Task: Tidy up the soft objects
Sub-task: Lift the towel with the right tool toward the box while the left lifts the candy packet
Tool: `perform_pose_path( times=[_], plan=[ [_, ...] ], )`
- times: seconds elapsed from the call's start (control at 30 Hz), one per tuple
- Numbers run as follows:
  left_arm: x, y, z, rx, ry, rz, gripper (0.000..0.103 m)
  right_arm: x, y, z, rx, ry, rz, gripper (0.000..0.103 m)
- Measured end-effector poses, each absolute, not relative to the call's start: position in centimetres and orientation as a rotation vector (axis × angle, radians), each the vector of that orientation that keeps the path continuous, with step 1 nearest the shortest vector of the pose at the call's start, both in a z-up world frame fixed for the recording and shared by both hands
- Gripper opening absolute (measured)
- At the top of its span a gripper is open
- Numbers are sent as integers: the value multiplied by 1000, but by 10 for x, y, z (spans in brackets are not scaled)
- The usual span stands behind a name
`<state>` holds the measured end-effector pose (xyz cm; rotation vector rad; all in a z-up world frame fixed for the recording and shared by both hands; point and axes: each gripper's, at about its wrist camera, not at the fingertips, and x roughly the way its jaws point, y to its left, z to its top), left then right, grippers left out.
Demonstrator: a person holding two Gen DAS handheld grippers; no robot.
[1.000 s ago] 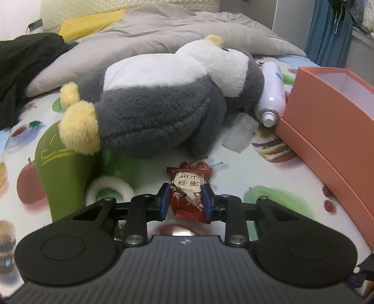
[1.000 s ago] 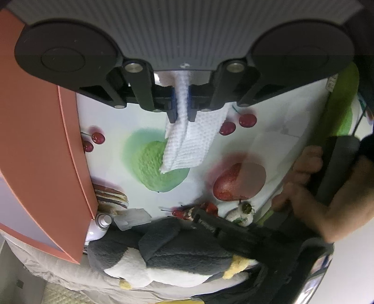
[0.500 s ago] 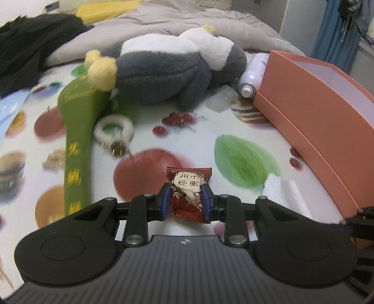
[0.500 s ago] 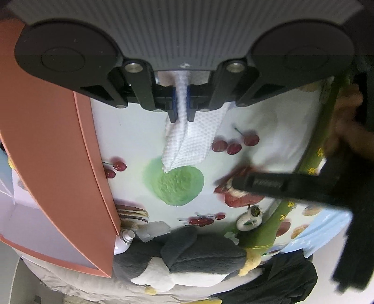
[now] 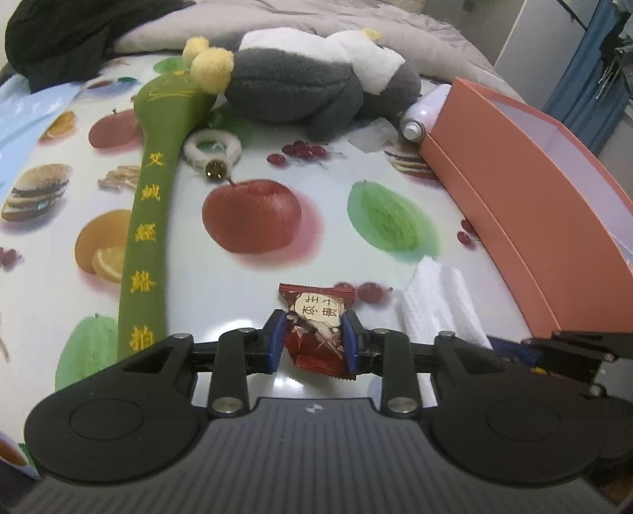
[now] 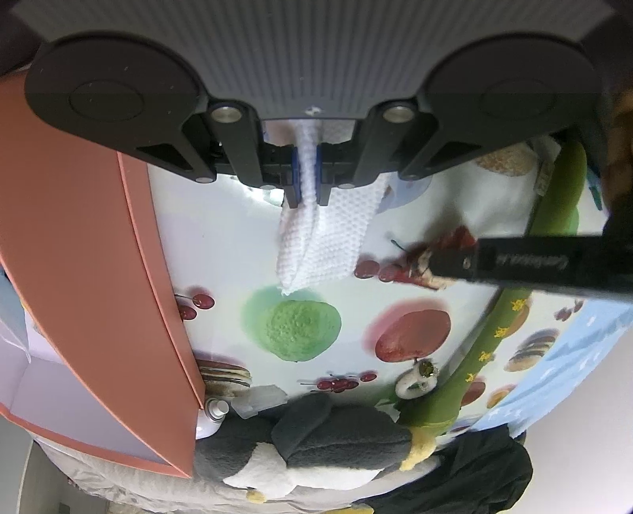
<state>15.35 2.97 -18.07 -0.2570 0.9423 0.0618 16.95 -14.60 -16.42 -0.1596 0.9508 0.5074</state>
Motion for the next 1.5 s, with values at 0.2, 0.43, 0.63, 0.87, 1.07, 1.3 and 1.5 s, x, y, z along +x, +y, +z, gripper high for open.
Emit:
perform_pose_path(
  times=[0.2,0.43,0.63,0.87,1.07,1.3,1.5],
  plan=[
    [151,32,-178,-257,930,50,53,165,-156,-159,-151,946,502,12],
    [160,34,-181,-206,960,-8,55,159,-167,-160,-146,942,482,12],
    [165,27,-184,-133,973,-12,55,157,-170,-163,-121,949,480,12],
    [172,15,-191,-46,990,-23,55,160,-170,-160,-102,949,481,12],
    [172,12,-193,-61,987,1,43,163,-171,-155,-85,948,476,12],
    [171,9,-177,-120,967,31,41,169,-175,-137,-80,931,483,12],
    [176,6,-142,-157,925,33,41,175,-181,-103,-61,883,481,12]
  ],
)
